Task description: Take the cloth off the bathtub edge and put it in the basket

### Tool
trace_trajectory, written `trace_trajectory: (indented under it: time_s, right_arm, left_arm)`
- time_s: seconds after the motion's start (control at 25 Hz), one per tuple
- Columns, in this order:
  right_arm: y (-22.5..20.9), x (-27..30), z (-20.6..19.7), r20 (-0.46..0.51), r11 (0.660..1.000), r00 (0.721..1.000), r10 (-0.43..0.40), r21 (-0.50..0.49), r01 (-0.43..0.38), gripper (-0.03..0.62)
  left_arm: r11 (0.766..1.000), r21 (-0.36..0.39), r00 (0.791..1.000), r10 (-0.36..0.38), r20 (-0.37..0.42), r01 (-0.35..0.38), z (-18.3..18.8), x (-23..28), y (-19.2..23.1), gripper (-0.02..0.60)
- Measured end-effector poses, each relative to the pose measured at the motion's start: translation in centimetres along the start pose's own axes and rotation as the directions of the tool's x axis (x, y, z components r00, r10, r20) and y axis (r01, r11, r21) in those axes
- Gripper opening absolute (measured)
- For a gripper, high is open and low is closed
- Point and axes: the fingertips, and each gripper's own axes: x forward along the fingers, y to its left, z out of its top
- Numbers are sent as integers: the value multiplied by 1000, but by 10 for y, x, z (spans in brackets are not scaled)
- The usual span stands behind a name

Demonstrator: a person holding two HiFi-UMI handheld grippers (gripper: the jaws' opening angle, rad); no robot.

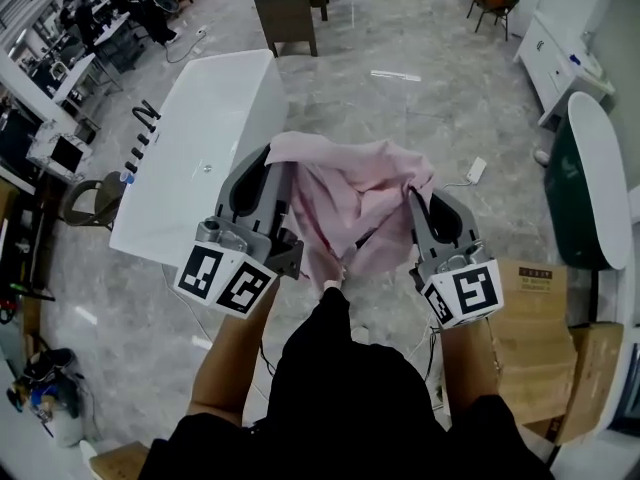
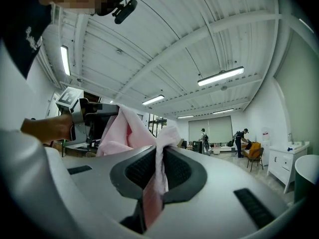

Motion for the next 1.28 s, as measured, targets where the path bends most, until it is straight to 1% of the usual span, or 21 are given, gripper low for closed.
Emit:
trace_trajectory:
  time_s: [0.24, 0.44, 0.68, 1.0, 1.28]
  right_arm:
    - [-28, 31, -6, -20, 1000, 1000, -17, -3, 17, 50]
    - [-42, 79, -13, -38, 1000, 999, -22, -11, 21, 49]
    - [-64, 136, -6, -57, 999, 998, -34, -18, 33, 49]
    - [-96, 207, -2, -73, 996, 994, -81, -35, 78, 49]
    - [-117, 263, -17, -109, 992, 987, -122, -27, 120, 49]
  left_arm:
    - [999, -37, 999, -35, 22, 35, -9, 41, 20, 35]
    - [993, -86, 997, -78, 18, 79, -16, 77, 47, 35]
    - [985, -115, 991, -128, 32, 131, -11, 130, 80, 35]
    - [970, -145, 981, -194, 21, 195, -21, 199, 130, 35]
    - [954, -182, 969, -247, -20, 240, -44, 255, 177, 35]
